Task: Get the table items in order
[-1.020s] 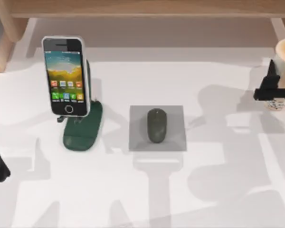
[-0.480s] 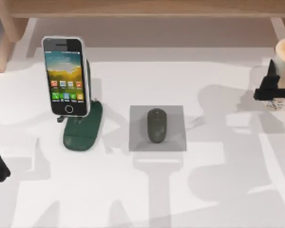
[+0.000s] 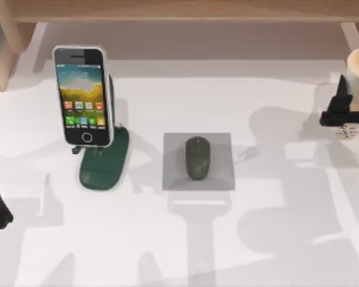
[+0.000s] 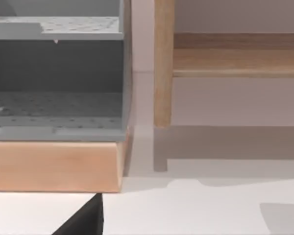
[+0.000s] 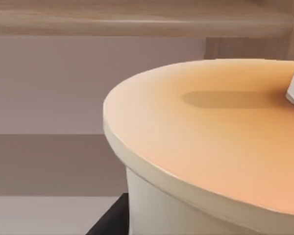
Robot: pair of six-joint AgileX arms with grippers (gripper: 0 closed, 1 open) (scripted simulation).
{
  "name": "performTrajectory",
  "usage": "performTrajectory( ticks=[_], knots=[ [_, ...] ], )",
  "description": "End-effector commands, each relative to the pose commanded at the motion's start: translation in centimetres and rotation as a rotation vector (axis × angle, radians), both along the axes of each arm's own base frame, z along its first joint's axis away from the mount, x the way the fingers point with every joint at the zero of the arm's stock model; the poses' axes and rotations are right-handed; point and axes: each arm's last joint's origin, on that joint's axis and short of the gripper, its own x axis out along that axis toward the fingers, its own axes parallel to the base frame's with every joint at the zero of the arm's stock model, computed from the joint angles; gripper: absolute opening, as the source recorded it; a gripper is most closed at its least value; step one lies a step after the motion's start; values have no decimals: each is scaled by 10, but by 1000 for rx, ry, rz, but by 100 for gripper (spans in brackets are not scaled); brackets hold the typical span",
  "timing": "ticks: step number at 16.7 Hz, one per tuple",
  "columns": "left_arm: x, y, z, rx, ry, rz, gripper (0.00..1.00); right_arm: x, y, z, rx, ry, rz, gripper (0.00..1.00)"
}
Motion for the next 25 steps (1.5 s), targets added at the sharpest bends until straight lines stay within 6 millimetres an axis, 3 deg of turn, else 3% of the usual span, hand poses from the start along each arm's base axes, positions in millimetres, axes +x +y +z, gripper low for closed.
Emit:
performTrajectory(
  ticks=[10, 12, 15, 22, 25],
  knots=[
    [0, 0, 0, 0, 0, 0, 100, 1, 0, 10, 2, -1, 0, 0],
    [0, 0, 0, 0, 0, 0, 100, 6, 10, 21, 15, -60, 21, 0],
    [0, 0, 0, 0, 0, 0, 100, 19, 52, 42, 58, -149, 98, 0],
    [0, 0, 0, 0, 0, 0, 100, 37, 204, 102, 213, -242, 283, 0],
    [0, 0, 0, 0, 0, 0, 100, 46, 255, 131, 238, -220, 284, 0]
  ],
)
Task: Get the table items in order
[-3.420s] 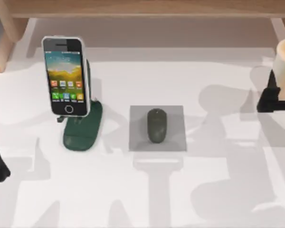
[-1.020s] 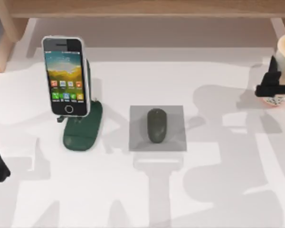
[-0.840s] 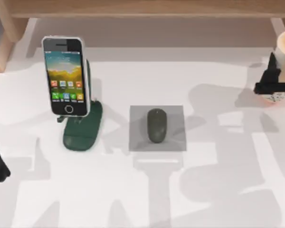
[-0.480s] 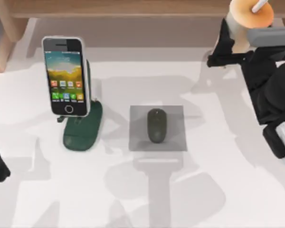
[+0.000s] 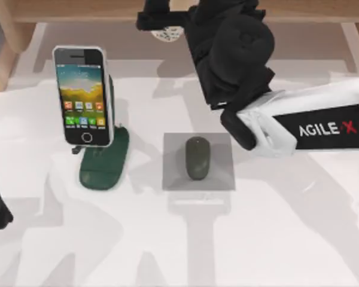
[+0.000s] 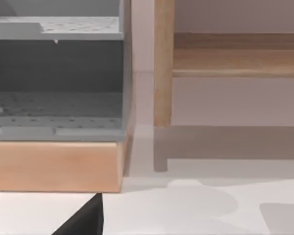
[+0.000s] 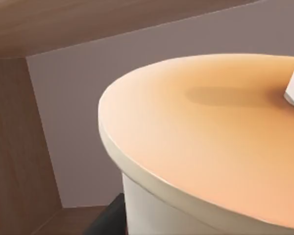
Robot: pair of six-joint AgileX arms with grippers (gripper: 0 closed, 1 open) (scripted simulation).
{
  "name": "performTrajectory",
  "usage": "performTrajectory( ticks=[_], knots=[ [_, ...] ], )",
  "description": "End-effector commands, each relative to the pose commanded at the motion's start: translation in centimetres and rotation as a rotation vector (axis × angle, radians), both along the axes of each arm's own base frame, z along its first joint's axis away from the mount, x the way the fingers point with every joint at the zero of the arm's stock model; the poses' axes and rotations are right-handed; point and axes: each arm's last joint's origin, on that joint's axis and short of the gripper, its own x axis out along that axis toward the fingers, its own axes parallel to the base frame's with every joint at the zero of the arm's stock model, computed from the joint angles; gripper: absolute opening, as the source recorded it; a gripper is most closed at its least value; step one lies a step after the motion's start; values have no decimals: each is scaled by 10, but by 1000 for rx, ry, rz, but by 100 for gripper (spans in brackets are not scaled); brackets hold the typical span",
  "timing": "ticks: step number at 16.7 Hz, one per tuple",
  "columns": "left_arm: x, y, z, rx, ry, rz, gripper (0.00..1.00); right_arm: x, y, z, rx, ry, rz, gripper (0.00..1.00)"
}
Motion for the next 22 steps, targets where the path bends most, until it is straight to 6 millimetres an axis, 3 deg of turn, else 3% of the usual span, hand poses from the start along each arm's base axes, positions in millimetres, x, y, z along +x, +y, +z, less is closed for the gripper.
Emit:
performTrajectory(
  ticks=[2, 4, 8, 12, 18, 20, 22],
  knots=[
    [0, 0, 0, 0, 0, 0, 100, 12, 20, 19, -18, 38, -30, 0],
    [0, 0, 0, 0, 0, 0, 100, 29, 27, 34, -60, 90, -82, 0],
    [0, 0, 0, 0, 0, 0, 100, 69, 13, 53, -166, 196, -209, 0],
    [0, 0, 0, 0, 0, 0, 100, 92, 1, 54, -237, 257, -268, 0],
    [0, 0, 0, 0, 0, 0, 100, 91, 3, 56, -237, 258, -261, 0],
    [0, 0, 0, 0, 0, 0, 100, 79, 18, 60, -209, 245, -226, 0],
    [0, 0, 0, 0, 0, 0, 100, 58, 46, 62, -176, 242, -163, 0]
  ],
)
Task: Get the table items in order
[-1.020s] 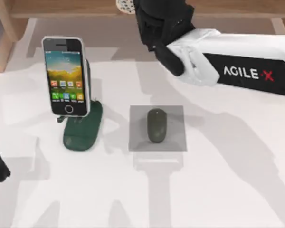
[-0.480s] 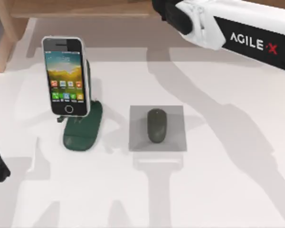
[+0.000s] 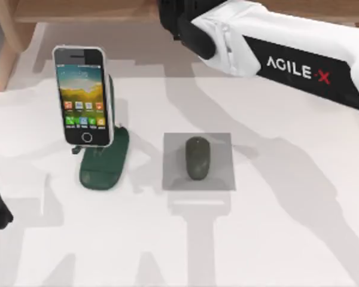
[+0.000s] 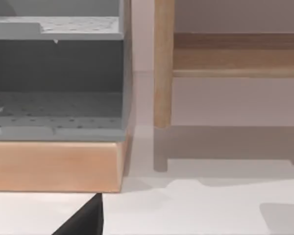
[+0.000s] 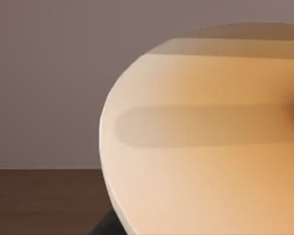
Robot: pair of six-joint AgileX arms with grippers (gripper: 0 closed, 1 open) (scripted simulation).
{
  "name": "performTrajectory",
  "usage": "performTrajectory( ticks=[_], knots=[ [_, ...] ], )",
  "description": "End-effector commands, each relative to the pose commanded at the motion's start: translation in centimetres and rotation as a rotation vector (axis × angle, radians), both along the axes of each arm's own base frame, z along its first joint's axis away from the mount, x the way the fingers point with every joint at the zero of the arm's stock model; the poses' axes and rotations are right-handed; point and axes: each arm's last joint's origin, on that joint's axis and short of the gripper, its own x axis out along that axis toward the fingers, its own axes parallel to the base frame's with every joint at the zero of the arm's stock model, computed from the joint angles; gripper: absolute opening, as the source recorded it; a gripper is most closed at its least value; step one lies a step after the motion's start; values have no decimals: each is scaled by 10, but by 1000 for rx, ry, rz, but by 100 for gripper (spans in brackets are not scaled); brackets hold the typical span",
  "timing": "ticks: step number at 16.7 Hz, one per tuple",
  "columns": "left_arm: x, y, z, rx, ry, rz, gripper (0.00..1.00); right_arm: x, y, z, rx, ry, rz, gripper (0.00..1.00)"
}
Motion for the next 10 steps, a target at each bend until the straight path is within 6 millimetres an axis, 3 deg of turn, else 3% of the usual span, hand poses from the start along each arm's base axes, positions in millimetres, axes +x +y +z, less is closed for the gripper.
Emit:
performTrajectory(
  ticks=[2, 4, 6, 10],
  knots=[
    [0, 0, 0, 0, 0, 0, 100, -17, 19, 0, 26, 9, 43, 0],
    [0, 0, 0, 0, 0, 0, 100, -20, 22, 0, 28, 14, 46, 0],
    [0, 0, 0, 0, 0, 0, 100, -7, 7, 1, 8, 10, 8, 0],
    [0, 0, 0, 0, 0, 0, 100, 31, -41, -5, -67, 15, -92, 0]
  ],
)
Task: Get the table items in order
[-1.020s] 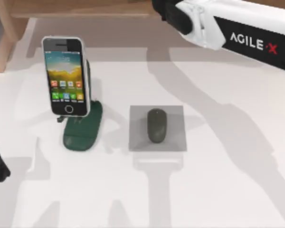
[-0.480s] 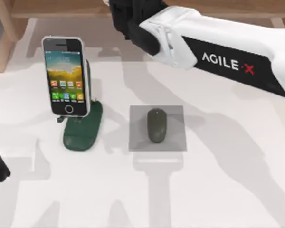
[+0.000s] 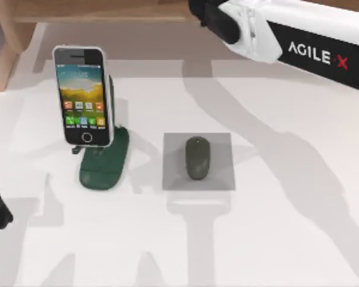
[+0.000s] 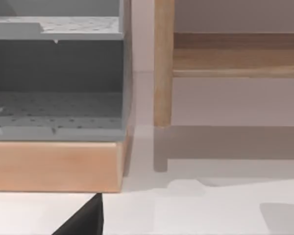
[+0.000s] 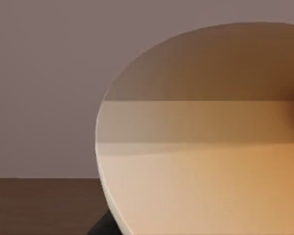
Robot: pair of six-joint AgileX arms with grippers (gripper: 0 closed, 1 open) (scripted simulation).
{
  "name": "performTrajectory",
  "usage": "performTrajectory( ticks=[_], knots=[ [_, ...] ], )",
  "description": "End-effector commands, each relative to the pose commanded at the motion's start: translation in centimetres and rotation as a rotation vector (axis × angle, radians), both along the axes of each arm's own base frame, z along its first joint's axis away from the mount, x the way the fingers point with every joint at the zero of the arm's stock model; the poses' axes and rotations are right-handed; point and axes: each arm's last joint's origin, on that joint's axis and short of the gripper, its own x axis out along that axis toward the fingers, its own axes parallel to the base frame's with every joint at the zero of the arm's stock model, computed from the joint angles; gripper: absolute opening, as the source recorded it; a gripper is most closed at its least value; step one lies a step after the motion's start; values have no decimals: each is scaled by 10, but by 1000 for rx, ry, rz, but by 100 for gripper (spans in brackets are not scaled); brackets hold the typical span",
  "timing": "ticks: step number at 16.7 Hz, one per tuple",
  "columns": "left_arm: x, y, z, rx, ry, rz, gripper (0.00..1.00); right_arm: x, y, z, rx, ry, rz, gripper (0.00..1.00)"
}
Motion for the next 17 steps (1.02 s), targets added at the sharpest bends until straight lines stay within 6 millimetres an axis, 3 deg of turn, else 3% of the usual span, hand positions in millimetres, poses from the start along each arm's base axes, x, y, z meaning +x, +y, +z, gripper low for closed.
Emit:
performTrajectory(
  ticks=[5, 17],
  knots=[
    [0, 0, 0, 0, 0, 0, 100, 5, -4, -3, -11, 4, -8, 0],
    [0, 0, 0, 0, 0, 0, 100, 5, -4, -3, -11, 4, -8, 90]
  ],
)
